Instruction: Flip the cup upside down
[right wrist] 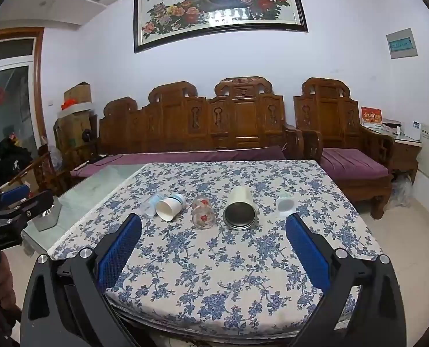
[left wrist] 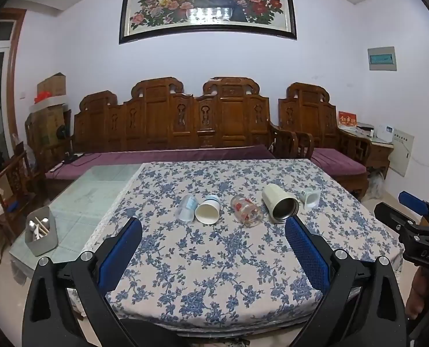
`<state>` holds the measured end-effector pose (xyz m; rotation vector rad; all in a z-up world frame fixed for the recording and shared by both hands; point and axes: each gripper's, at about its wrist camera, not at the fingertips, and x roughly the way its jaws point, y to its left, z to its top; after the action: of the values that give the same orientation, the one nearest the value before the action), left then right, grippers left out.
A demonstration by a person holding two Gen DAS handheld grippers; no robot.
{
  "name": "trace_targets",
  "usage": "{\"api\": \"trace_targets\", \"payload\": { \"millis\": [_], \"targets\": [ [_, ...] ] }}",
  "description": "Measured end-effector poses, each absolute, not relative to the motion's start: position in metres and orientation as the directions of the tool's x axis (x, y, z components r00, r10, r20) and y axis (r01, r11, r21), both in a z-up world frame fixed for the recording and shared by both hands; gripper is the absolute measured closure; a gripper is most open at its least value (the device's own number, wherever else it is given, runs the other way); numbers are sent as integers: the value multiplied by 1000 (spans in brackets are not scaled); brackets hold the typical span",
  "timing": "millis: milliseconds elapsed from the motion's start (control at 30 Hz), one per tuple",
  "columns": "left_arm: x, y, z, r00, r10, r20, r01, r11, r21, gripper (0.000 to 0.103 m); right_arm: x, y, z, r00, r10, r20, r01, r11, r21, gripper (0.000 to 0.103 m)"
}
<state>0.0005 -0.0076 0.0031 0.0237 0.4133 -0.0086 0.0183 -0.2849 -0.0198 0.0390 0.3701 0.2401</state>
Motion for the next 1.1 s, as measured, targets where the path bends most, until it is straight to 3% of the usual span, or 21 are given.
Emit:
{"api": "trace_targets", "payload": {
  "millis": [1100],
  "targets": [
    [-2, -3, 1, 922, -16, -388, 22, 1000, 11, 8, 18, -282, -23, 903, 241, -356, -224, 971, 87, 2]
  ]
}}
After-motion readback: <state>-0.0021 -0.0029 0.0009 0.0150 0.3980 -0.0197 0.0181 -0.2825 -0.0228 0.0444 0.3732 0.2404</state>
